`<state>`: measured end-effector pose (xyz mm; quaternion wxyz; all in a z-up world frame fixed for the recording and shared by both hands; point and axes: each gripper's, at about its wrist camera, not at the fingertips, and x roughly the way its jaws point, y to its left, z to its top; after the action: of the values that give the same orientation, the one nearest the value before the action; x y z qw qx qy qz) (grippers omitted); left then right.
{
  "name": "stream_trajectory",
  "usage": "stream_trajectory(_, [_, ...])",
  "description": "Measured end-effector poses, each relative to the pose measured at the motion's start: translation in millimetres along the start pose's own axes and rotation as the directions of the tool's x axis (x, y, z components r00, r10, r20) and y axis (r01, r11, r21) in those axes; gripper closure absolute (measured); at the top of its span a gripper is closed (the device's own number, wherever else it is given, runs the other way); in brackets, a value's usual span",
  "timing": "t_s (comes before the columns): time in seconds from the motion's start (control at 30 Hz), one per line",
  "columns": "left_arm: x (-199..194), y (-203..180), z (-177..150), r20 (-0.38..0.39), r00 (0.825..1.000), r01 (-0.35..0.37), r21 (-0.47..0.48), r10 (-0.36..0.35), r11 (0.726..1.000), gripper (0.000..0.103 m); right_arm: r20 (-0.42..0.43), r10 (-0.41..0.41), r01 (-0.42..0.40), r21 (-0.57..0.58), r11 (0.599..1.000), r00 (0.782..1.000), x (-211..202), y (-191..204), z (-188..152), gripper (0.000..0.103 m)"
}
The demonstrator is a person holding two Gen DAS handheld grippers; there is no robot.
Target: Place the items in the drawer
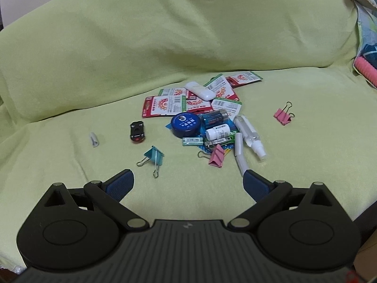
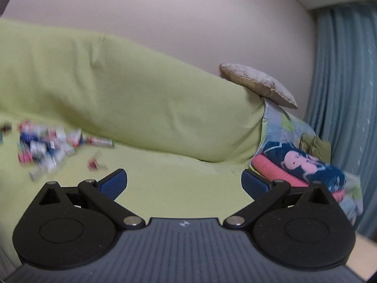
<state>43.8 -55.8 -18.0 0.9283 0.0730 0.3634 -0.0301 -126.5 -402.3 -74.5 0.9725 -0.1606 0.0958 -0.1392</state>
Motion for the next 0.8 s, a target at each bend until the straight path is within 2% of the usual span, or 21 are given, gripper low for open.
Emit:
stream_trajectory(0.13, [-6.1, -3.4, 0.1, -0.002, 1.000, -0.026, -0.004, 0.026, 1.000, 0.003, -0.061, -0.012, 0.006, -0.099, 0.995, 0.998, 16.3, -37.2, -24.9, 0.001])
stream_trajectory(0.27, [-9.2, -11.9, 3.4, 0.006, 0.999, -0.049, 0.015, 0.049, 0.999, 0.003, -0.172, -0.021, 0.004, -0.096, 0.995, 0.985, 29.9, -49.7, -47.5, 0.001])
stream_trajectory(0.33, [-9.9, -15.7, 5.3, 0.013, 0.998, -0.060, 0.031, 0.060, 0.998, 0.003, -0.188, -0.049, 0.006, -0.223, 0.975, 0.981, 25.9, -41.7, -50.0, 0.002])
stream_trajectory(0.37, [-10.2, -17.0, 6.1, 0.017, 0.998, -0.064, 0.038, 0.063, 0.997, 0.003, -0.178, -0.042, -0.001, -0.235, 0.972, 0.983, 23.1, -42.1, -48.8, 0.002])
stream_trajectory(0.47, [-7.0, -18.2, 8.7, 0.017, 0.998, -0.059, 0.037, 0.058, 0.998, 0.003, -0.192, -0.013, -0.027, -0.203, 0.979, 0.981, 21.9, -50.2, -44.0, 0.002])
stream_trajectory(0.7, [-7.4, -16.5, 5.6, 0.002, 0.999, -0.041, 0.023, 0.041, 0.999, 0.003, -0.209, -0.002, -0.017, -0.090, 0.996, 0.978, 23.8, -85.5, -45.0, 0.001])
stream_trajectory(0.8, [-4.9, -13.5, 3.5, -0.011, 0.999, -0.041, 0.010, 0.042, 0.999, 0.003, -0.224, -0.002, 0.014, 0.049, 0.999, 0.975, 27.7, -100.1, -43.4, 0.001])
